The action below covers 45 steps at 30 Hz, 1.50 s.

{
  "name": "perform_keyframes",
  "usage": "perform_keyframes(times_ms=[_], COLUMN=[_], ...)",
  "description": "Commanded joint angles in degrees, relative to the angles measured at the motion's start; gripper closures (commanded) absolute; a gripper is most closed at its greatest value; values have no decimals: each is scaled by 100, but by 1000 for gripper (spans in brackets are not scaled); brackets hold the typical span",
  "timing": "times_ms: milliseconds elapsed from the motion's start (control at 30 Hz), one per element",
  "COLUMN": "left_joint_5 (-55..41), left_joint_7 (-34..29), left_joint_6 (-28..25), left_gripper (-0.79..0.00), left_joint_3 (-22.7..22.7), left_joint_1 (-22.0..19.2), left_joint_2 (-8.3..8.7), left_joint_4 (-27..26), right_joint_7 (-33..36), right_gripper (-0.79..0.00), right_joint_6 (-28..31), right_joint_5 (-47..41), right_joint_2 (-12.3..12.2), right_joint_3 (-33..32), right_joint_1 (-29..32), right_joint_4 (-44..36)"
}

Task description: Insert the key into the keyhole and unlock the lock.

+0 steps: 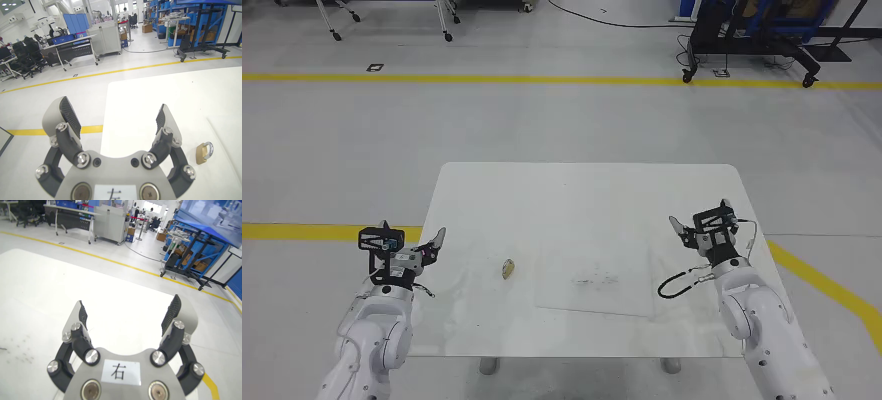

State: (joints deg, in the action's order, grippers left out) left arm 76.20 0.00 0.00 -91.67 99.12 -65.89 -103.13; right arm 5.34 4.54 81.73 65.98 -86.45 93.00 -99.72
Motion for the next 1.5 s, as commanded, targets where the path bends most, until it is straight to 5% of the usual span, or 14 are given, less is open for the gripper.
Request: perform_keyframes(times_ms=[0, 367, 767, 900, 1033, 1200, 1467], left_joint_5=[0, 0, 0, 0, 0, 0, 0], left_joint_7=[0, 0, 0, 0, 0, 0, 0], left_joint_6=[0, 0, 0, 0, 0, 0, 0], left_gripper=[-785, -785, -785, -785, -785, -785, -785], left_joint_3=[0, 0, 0, 0, 0, 0, 0], left_joint_1=[0, 0, 0, 0, 0, 0, 0], left_joint_2=[0, 0, 0, 0, 0, 0, 0], left_joint_4=[0, 0, 0, 0, 0, 0, 0], right_joint_7=[42, 94, -1297, -1471, -1477, -1423, -1588], right_gripper=[-785, -785, -785, -677, -477, -379, -326], right_joint_6=[150, 2105, 5112, 5271, 5171, 5143, 5276], right_joint_5=[83, 329, 977, 1405, 1730, 1798, 1895], right_joint_2=[11, 71, -66, -84, -54, -5, -4], right_joint_3=[169, 1312, 1800, 2037, 2393, 2692, 2943], right_joint_1=[-199, -1203, -2127, -2262, -2363, -2569, -2733], right_joint_4=[157, 1043, 2112, 2246, 2351, 2601, 2770])
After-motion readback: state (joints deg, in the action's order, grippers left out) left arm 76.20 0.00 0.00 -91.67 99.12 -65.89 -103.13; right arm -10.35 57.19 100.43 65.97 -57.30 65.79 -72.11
